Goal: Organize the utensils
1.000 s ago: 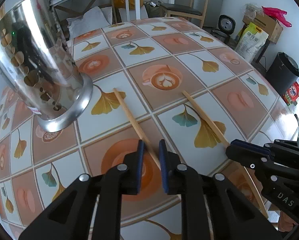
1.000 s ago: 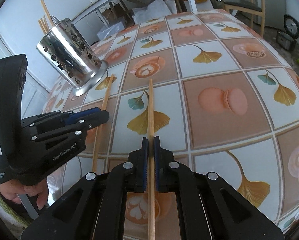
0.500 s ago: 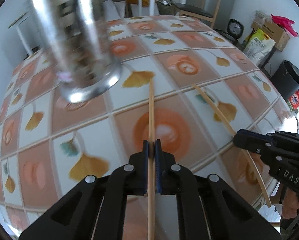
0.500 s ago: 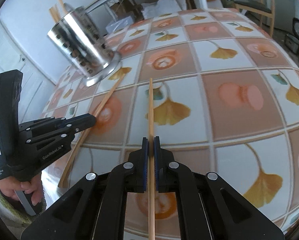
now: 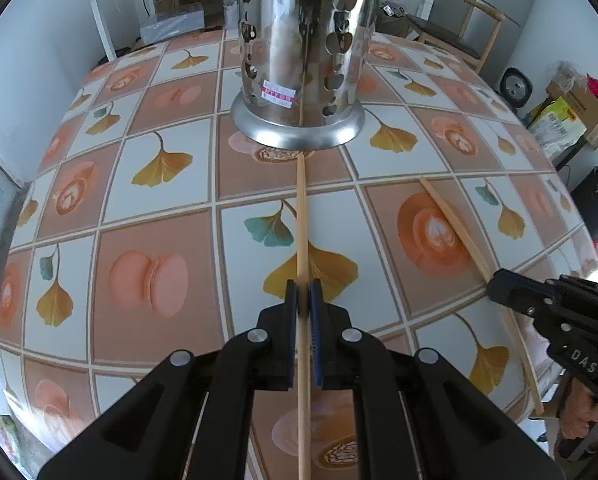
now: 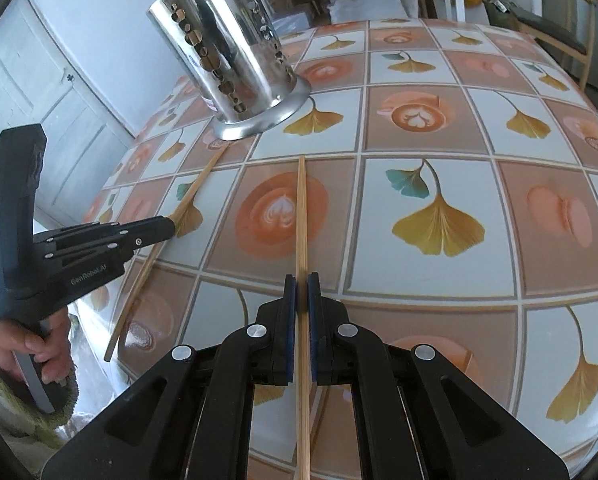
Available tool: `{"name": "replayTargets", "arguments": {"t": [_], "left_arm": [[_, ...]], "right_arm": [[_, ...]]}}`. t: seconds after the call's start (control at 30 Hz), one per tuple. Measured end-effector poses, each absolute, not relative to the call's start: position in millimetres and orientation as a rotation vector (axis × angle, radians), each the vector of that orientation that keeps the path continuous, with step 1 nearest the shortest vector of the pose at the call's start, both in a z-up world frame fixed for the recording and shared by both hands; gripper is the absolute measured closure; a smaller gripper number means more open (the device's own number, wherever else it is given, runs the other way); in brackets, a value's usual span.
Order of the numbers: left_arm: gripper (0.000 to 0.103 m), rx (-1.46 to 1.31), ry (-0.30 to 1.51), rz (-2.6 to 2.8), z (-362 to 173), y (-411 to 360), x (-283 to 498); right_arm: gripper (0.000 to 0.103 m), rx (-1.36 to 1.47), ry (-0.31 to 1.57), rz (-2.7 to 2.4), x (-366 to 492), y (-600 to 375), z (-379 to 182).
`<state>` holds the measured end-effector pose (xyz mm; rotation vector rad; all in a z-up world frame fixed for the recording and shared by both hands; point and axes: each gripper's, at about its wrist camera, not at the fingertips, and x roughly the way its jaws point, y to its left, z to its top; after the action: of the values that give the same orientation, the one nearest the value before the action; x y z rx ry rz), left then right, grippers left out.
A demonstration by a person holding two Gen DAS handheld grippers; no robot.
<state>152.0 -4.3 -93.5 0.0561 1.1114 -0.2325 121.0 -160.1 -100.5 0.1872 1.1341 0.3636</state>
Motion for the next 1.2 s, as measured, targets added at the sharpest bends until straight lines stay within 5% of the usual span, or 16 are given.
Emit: {"name": "replayTargets", "arguments": {"t": [0.33,0.73,1.07,1.2], "left_arm": [[0.077,0.143,1.093,-0.266,-85,-18,183],[0.078,0.195,1.088,-0.233,-97,-31,220],[0.094,0.196,1.072,-0.228,-97,-34,221],[0.095,0.193,1.069,-0.223,-97,-34,221]], "right_arm": [[0.099,0.191,1.142,0.356,121,-165,-99],[0.099,0.184,1.138,0.349,121,-163,-99],[0.098,0.189,1.158,0.345,122,-166,-99],[0.083,0.176,1.167,0.355,125,-164,-96]]}}
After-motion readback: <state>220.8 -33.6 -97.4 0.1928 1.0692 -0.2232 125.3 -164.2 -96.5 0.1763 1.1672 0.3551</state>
